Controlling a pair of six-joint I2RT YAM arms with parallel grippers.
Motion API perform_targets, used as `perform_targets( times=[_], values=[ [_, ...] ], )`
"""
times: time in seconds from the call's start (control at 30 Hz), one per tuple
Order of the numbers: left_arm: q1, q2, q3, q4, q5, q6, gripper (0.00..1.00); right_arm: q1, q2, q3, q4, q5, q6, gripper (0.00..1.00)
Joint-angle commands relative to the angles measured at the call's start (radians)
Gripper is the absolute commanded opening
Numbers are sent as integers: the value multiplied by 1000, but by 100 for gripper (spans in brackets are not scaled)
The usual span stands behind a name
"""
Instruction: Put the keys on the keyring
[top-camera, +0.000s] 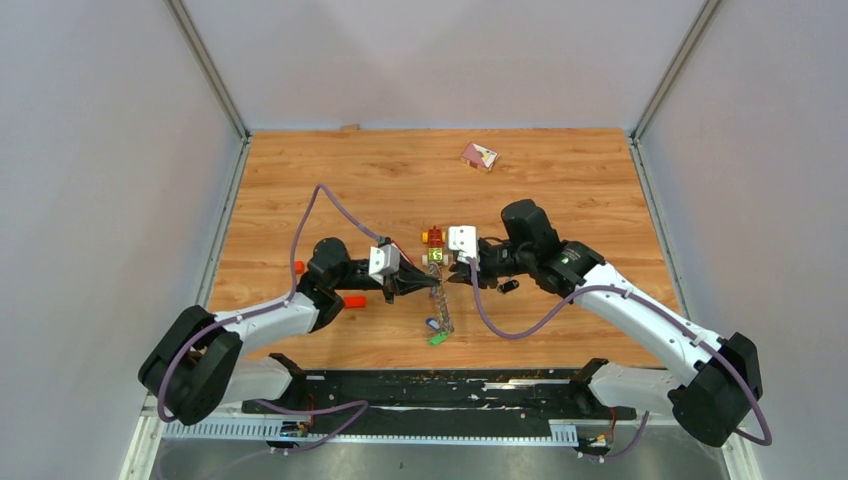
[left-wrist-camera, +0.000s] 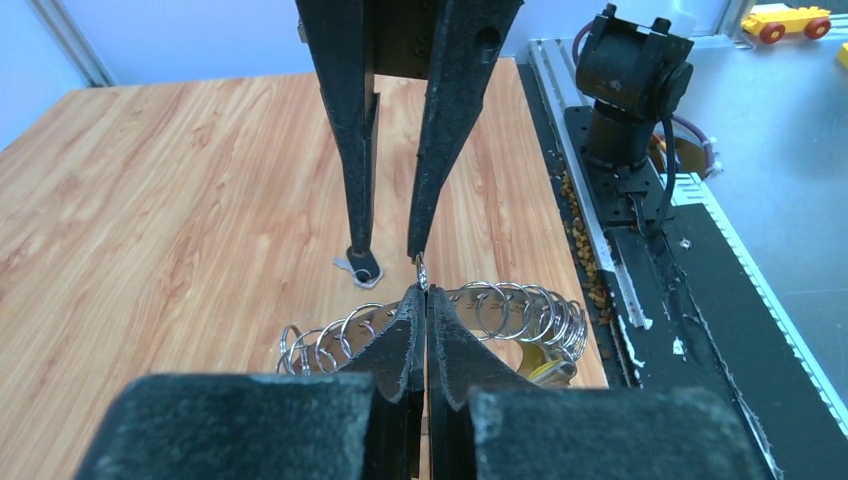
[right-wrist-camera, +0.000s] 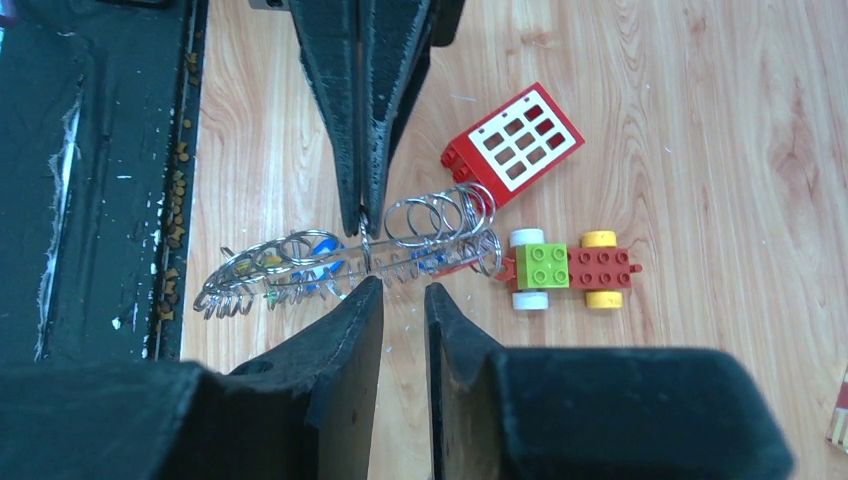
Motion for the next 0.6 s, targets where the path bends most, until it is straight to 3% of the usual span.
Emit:
perform_targets(
  times=[0.0,0.27,0.57],
  values=[
    [-4,10,-3,158,20,-49,0,0,-19,-2,32,-86,-30,25],
    [-4,21,-10,195,17,-68,0,-2,-27,-6,24,-127,-40,31],
    [-4,34,-13,212,27,-75,0,1,-13,0,44,-129,-20,22]
  ],
)
